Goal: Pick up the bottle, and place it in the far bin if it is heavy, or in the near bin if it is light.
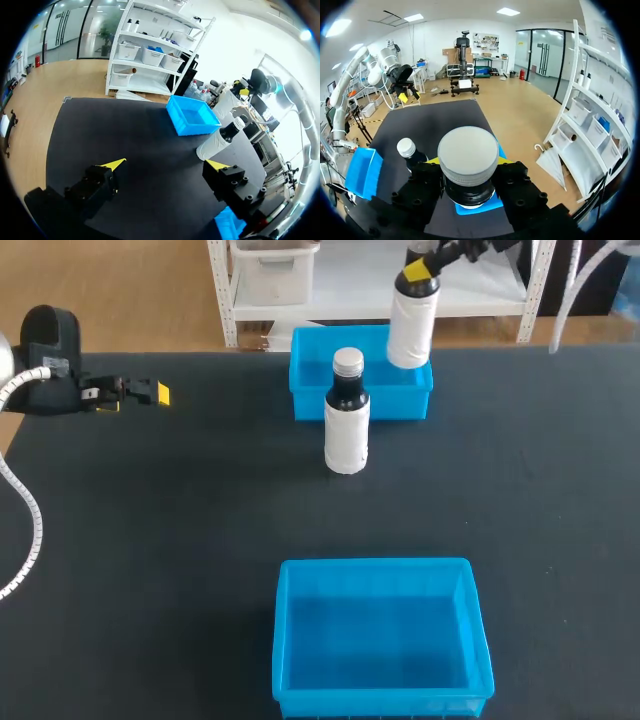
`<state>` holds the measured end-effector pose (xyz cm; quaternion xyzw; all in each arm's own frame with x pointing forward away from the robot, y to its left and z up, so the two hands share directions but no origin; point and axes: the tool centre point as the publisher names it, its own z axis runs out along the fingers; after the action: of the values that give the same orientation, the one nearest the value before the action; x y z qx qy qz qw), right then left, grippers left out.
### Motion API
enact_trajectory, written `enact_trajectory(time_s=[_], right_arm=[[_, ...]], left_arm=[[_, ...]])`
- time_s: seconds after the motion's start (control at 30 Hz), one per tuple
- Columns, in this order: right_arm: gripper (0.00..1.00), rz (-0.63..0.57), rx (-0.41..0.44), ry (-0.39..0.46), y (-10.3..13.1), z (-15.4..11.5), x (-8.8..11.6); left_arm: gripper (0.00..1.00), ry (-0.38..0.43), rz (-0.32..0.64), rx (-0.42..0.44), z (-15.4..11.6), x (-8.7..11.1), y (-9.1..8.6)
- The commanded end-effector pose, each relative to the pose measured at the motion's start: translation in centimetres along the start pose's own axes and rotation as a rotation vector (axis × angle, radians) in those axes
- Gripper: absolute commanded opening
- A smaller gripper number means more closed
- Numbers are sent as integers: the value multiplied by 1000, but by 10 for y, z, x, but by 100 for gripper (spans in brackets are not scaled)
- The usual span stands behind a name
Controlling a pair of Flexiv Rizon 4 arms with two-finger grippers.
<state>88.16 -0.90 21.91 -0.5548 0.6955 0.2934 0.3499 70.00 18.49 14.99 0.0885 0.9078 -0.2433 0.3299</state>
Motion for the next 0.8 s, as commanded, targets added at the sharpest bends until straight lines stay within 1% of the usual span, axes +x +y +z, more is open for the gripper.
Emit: enact_trajectory(time_s=[0.03,0.53,0.8], right_arm=[[0,-8,-11,8,-3,17,-10],[0,-46,-87,20,-9,68,-24],[0,-48,-116,25,-13,89,-30]], left_arm=[[100,0,0,0,0,0,0],[100,0,0,0,0,0,0],[100,0,0,0,0,0,0]])
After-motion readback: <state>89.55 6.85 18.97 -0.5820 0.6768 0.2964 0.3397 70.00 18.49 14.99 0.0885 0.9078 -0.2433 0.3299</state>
